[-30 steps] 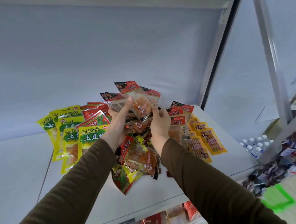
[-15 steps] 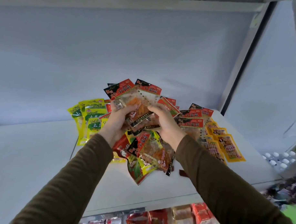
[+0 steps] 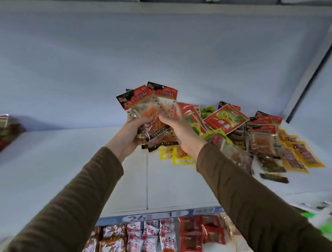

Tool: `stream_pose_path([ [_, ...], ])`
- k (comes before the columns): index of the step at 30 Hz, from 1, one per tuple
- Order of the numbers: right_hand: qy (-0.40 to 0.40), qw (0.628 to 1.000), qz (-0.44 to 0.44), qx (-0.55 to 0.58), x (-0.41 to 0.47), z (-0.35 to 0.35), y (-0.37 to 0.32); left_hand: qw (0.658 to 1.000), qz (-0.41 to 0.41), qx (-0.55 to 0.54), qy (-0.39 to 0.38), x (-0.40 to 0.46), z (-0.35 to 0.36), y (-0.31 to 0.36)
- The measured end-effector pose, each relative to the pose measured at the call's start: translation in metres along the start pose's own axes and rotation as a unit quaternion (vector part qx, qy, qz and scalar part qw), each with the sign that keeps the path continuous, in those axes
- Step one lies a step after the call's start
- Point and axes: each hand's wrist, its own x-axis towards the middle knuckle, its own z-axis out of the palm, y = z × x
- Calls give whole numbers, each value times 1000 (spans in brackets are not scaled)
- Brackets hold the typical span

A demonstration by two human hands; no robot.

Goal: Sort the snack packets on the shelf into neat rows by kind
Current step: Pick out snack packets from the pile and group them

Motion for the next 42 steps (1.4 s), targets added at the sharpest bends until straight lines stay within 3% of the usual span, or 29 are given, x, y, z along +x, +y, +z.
stream_pose_path([
  [13,-53,997,33,41,13,127,20,994,19,-21,107,-20,-128,13],
  [20,-64,992,39,102,25,189,32,993,23,4,117,-28,-188,22],
  [31,-31,992,43,116,54,356,59,992,32,39,113,-34,-348,56],
  [37,-35,990,31,132,66,418,79,990,-12,28,136,-33,-404,66],
  [42,-60,988,36,137,81,448,96,980,-30,94,171,-19,-441,66],
])
